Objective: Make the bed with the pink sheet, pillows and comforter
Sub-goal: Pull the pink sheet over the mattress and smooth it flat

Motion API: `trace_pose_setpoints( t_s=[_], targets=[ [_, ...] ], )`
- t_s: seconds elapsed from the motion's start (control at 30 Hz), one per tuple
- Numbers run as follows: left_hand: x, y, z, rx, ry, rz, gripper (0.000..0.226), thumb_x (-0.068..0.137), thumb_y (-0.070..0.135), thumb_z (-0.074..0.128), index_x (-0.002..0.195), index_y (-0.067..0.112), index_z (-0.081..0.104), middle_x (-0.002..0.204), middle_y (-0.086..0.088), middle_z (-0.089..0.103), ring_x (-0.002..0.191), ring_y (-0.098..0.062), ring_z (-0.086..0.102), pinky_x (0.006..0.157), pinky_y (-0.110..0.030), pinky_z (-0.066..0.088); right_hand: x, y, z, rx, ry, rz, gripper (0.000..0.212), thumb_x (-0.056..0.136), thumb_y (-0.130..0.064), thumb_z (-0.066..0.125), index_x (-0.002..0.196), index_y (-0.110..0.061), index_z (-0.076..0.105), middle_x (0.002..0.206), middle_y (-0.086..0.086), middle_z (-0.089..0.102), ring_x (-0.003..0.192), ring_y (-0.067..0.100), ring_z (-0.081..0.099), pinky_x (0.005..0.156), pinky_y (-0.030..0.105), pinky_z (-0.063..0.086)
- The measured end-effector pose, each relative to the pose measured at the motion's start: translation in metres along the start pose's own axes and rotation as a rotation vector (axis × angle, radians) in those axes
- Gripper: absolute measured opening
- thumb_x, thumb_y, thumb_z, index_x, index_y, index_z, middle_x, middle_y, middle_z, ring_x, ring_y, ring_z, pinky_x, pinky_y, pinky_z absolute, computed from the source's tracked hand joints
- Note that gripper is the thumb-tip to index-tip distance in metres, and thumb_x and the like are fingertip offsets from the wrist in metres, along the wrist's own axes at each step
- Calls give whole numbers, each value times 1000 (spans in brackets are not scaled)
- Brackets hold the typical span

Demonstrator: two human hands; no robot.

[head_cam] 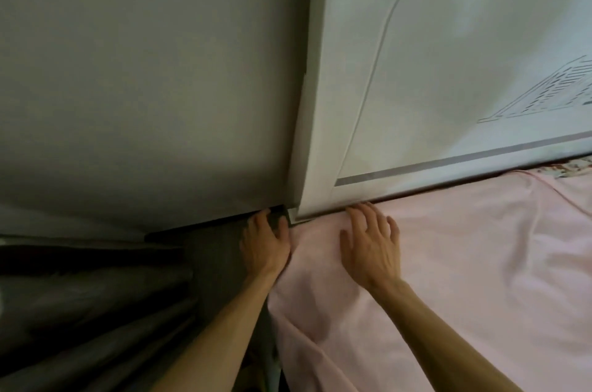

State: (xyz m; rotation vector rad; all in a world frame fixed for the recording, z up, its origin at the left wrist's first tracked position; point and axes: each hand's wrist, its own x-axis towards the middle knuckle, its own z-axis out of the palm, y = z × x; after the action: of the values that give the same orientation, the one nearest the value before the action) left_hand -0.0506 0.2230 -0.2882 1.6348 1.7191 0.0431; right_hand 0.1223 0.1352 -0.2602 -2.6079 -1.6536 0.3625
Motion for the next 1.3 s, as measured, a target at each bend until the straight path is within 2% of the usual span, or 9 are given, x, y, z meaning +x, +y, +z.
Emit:
trace_pose_setpoints(
  t_s=[0.17, 0.2, 0.37, 0.5, 0.67, 0.93, 1.03, 1.13, 1.3],
  targets=[
    [-5, -6, 16, 102, -197, 47, 47, 91, 66, 33, 111, 30, 54, 115, 0, 61, 109, -24, 55, 98, -40, 40, -26, 0, 4, 29, -155, 94, 68, 93, -63, 22, 151, -27, 32, 163, 2, 19, 151, 28, 9, 119, 55, 12],
    [-7, 42, 56, 117, -267, 221, 44, 93, 65, 32, 104, 28, 54, 106, -2, 63, 104, -25, 57, 96, -41, 39, -47, 50, -2, 18, -79, 275, 70, 93, -64, 19, 153, -28, 28, 165, 2, 14, 152, 29, 4, 120, 56, 9],
    [5, 28, 61, 232, -164, 123, 45, 99, 55, 23, 101, 26, 58, 103, -3, 65, 105, -23, 56, 103, -45, 30, -59, 57, -5, 22, -188, 266, 71, 95, -68, 20, 156, -35, 7, 165, -3, -10, 150, 25, -20, 119, 53, -7],
    [-9, 10, 56, 310, 65, 82, 31, 98, 35, 39, 118, 16, 55, 120, -14, 59, 109, -32, 55, 94, -46, 38, -58, 80, -9, 41, -214, 329, 71, 92, -72, 16, 155, -41, 3, 165, -5, -13, 149, 25, -23, 120, 57, -3],
    [-70, 87, 88, 296, 183, 664, 48, 87, 29, 58, 132, 14, 51, 135, -15, 51, 121, -32, 52, 98, -48, 45, -74, 136, -7, 113, -243, 448, 72, 87, -76, 11, 151, -51, -7, 162, -8, -24, 148, 28, -25, 118, 63, -2],
    [-45, 207, 185, 701, -217, 1254, 61, 96, 51, 34, 153, 34, 21, 162, 3, 14, 149, -21, 14, 119, -51, 17, -78, 247, -7, 224, -103, 694, 65, 88, -77, 5, 138, -56, -32, 157, -10, -34, 145, 27, -33, 117, 61, -8],
    [-7, 204, 187, 812, -196, 1224, 64, 97, 57, 29, 154, 35, 11, 163, 9, 2, 150, -18, 9, 116, -45, 15, -65, 286, -8, 222, -98, 719, 71, 82, -80, -2, 142, -53, -30, 155, -8, -38, 143, 30, -35, 114, 64, -10],
    [-1, 209, 190, 840, -202, 1200, 68, 95, 58, 35, 154, 34, 13, 163, 7, 5, 150, -17, 9, 115, -44, 19, -45, 313, -12, 275, -106, 727, 73, 87, -79, 11, 148, -51, -19, 157, -8, -35, 144, 32, -34, 113, 68, -8],
    [-21, 254, 211, 763, -166, 1161, 62, 93, 46, 42, 151, 30, 29, 160, -5, 23, 140, -30, 36, 111, -44, 31, -19, 336, -21, 407, -119, 782, 71, 93, -72, 21, 152, -45, -8, 162, -6, -24, 148, 30, -23, 116, 65, -2]
  ],
)
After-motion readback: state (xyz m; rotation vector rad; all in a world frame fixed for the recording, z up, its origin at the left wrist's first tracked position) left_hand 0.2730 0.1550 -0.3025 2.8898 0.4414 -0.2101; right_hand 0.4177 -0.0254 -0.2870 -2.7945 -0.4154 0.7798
